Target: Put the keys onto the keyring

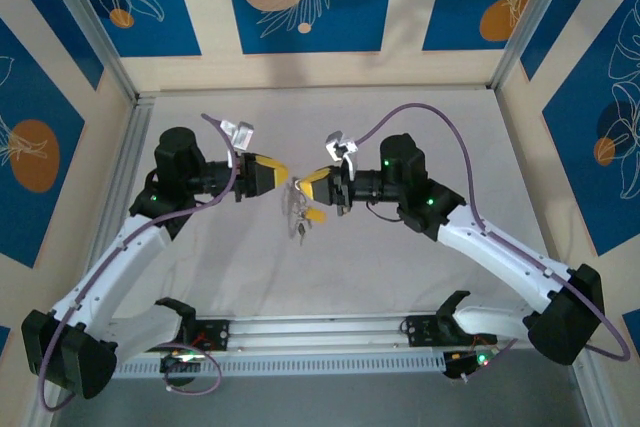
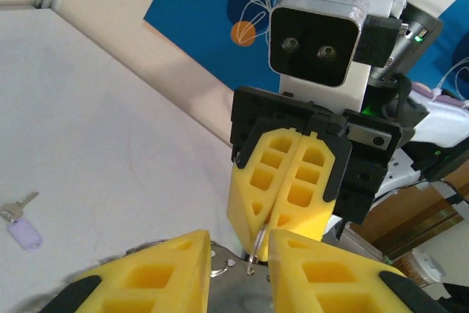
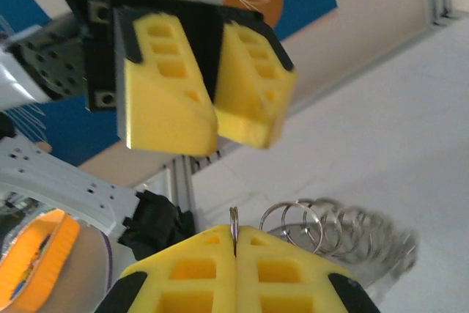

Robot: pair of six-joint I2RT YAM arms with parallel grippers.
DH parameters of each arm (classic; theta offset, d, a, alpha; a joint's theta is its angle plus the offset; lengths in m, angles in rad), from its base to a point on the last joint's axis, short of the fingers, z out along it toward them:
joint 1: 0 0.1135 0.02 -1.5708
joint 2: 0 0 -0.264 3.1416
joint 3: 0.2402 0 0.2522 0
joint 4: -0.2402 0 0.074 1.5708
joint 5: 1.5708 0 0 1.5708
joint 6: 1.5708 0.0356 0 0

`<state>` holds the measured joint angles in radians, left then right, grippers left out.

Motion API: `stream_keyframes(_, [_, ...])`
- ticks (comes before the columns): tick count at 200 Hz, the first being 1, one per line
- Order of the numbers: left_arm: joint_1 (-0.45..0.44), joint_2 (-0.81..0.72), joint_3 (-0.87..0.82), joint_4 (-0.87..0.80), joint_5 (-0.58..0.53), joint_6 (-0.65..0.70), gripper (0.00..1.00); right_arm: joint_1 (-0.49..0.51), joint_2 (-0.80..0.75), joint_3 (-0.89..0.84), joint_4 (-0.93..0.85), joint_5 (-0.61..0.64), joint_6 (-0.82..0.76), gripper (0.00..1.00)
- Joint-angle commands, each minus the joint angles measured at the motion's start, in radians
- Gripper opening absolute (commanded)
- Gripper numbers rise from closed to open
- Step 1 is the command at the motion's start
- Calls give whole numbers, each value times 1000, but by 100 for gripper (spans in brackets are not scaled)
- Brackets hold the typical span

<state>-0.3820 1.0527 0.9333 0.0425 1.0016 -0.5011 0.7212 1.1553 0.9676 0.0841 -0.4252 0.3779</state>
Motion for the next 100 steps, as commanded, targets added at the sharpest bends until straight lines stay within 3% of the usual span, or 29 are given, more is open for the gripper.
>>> stream_keyframes(1, [-13,-13,-20,88,45,-37,27,0,4,-20,168,-66,76,0])
stream_keyframes(100, [-70,22,-48,267,70,-146,35,-15,27,-68,366,-46,188,0])
